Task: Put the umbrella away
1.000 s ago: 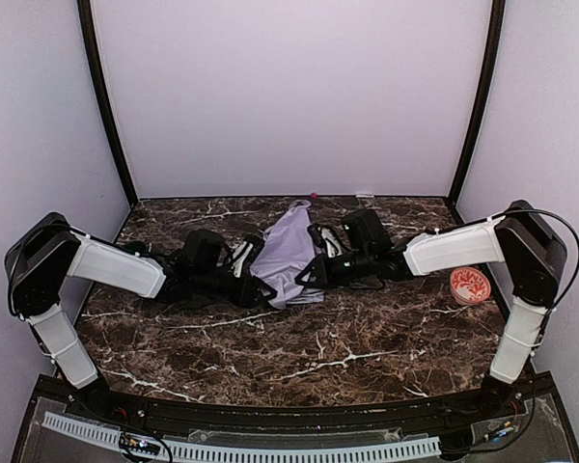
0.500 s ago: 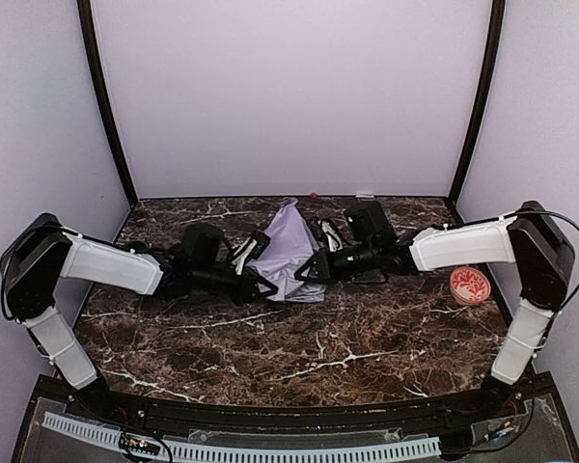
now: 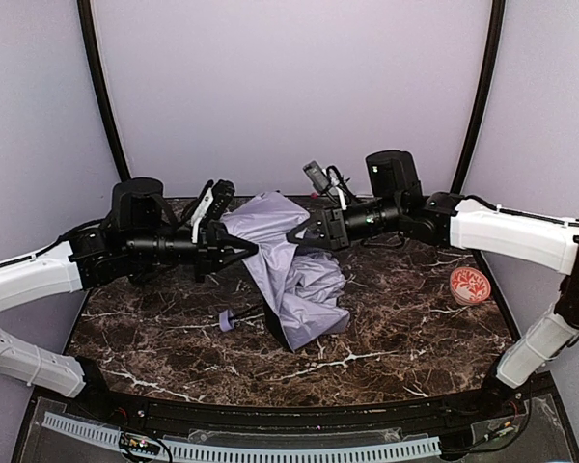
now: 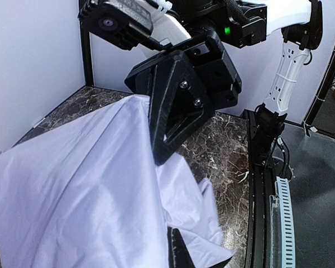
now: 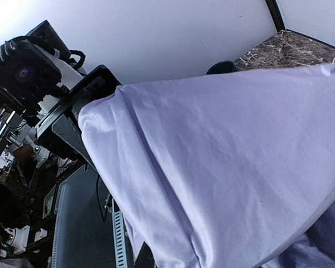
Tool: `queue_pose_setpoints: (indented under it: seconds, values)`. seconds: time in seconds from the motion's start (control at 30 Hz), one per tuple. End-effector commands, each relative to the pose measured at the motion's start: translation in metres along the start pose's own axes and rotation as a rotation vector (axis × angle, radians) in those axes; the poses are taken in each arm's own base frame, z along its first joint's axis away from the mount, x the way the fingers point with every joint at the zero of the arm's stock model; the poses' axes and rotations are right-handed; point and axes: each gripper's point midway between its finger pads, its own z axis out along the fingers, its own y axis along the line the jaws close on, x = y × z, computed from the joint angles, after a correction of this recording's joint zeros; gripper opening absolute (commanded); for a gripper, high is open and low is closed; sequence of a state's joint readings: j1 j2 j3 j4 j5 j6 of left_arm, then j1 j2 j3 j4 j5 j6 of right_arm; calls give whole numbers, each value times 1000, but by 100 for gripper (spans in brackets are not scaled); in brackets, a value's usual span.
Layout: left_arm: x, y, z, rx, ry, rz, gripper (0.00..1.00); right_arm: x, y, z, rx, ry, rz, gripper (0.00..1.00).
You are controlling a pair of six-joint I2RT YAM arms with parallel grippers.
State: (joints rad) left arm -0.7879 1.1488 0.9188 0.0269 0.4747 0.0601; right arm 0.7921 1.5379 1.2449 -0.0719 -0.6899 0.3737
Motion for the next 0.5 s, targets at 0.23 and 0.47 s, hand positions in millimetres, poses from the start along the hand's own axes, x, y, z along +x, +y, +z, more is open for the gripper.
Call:
queue_pose_setpoints:
  seconds: [0.23, 0.47]
  values:
    - [-8, -8, -8, 20, -17, 22, 0, 70, -68, -18, 211, 80, 179, 14]
    - [-13, 16, 22, -3, -31, 60, 0, 113, -105, -22, 311, 182, 128, 45]
